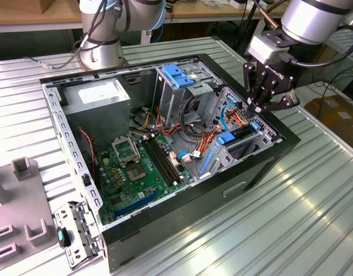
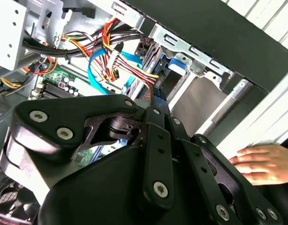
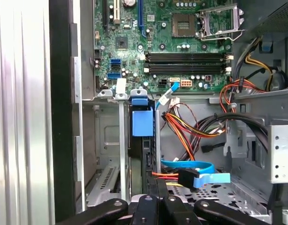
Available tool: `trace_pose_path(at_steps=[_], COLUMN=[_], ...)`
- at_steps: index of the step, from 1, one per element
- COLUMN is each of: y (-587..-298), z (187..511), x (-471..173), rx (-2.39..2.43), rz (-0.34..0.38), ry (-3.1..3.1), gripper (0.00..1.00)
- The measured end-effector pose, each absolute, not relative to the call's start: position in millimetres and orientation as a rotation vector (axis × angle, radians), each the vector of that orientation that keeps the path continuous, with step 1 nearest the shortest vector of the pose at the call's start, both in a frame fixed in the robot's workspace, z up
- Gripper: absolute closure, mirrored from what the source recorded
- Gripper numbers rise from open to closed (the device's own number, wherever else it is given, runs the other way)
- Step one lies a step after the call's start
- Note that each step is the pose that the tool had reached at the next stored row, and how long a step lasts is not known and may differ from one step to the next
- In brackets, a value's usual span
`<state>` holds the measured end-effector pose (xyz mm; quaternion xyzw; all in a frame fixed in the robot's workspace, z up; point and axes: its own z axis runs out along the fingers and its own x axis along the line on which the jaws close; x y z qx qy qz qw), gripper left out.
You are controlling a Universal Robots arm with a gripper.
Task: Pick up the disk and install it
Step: 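Insert the second disk wire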
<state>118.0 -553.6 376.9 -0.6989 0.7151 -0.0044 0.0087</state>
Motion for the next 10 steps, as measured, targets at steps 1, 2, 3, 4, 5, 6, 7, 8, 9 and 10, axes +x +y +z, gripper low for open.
trace_pose_path(at_steps=[1,2,3,4,5,6,7,8,9,10], y=[-553.6,-553.5,-553.0,-552.3,-551.3,-551.0,-550.7,-550.3,-550.0,-549.2], z=[379.4,380.9,381.6,381.6,381.8,381.8,381.8,382.1,382.5,384.5], x=[118.0,118.0,118.0,117.8,117.0,116.5,116.1,115.5,115.0,114.8], rx=[-2.184,-2.184,-2.184,-2.185,-2.189,-2.192,-2.195,-2.199,-2.201,-2.202], rz=[-0.014,-0.014,-0.013,-0.011,-0.002,0.004,0.011,0.02,0.025,0.027], ry=[2.234,2.234,2.235,2.235,2.24,2.243,2.246,2.25,2.253,2.254], gripper=[0.89,0.89,0.89,0.89,0.89,0.89,0.89,0.89,0.89,0.89])
